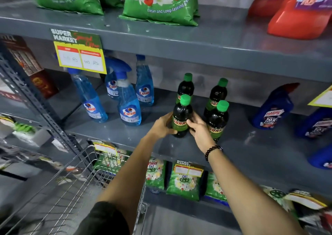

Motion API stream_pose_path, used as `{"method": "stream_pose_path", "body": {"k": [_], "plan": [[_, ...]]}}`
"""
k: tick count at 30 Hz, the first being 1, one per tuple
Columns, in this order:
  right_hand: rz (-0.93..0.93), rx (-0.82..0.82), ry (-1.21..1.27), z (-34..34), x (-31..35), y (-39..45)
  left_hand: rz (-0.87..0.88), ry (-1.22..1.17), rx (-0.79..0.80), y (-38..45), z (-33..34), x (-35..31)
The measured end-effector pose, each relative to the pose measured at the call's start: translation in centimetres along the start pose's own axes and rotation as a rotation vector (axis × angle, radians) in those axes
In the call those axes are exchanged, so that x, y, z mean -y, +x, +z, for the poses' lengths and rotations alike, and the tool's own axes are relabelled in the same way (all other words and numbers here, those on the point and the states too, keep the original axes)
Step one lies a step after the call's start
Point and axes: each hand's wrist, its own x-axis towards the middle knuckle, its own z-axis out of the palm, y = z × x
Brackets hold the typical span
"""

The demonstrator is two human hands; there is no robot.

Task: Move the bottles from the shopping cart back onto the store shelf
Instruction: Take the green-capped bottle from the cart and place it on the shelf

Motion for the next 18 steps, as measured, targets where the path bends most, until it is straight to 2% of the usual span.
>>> {"method": "stream_pose_path", "body": {"k": [5,8,10,14,18], "plan": [[0.034,-0.162,-0.062,2.3,-1.2,-3.0,-0.047,-0.051,-0.191,-5.1,-0.2,2.1],[0.089,-0.287,-0.053,4.8,-2.4,-5.3,-0.029,-0.204,-0.332,-10.4,-0.9,3.8],[0.070,-0.295,-0.088,7.3,-3.5,-6.9,-0.035,-0.332,-0.443,-14.3,-1.4,5.0],[0.137,-0.184,-0.143,13.9,-6.4,-9.7,-0.205,-0.536,-0.687,-22.3,-3.0,9.1],[0.282,0.127,-0.294,20.8,-10.6,-11.5,-0.431,-0.579,-0.905,-30.9,-3.5,14.0]]}}
